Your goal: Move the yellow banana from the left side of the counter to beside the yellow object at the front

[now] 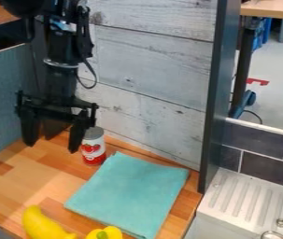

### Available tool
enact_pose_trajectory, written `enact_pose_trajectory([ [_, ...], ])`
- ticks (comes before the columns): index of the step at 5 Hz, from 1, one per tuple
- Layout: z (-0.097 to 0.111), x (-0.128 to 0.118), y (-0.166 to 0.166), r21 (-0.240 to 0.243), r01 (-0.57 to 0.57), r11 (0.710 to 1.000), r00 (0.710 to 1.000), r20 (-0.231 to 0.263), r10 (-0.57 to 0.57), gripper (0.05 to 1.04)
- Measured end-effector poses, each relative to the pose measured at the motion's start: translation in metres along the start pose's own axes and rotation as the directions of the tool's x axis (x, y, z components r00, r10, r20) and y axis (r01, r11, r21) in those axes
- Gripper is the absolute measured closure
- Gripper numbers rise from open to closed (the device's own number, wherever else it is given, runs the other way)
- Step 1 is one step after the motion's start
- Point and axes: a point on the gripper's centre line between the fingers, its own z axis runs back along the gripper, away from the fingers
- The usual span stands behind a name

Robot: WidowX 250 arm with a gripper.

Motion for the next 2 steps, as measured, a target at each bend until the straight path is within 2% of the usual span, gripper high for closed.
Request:
enact_pose_trajectory([
  [1,0.0080,0.0011,-0.0011,0.006,0.202,0.979,0.973,0.116,-0.202,0.079],
  [2,0.0091,-0.0043,-0.0078,-0.004,0.457,0.889,0.869,0.213,-0.446,0.079],
])
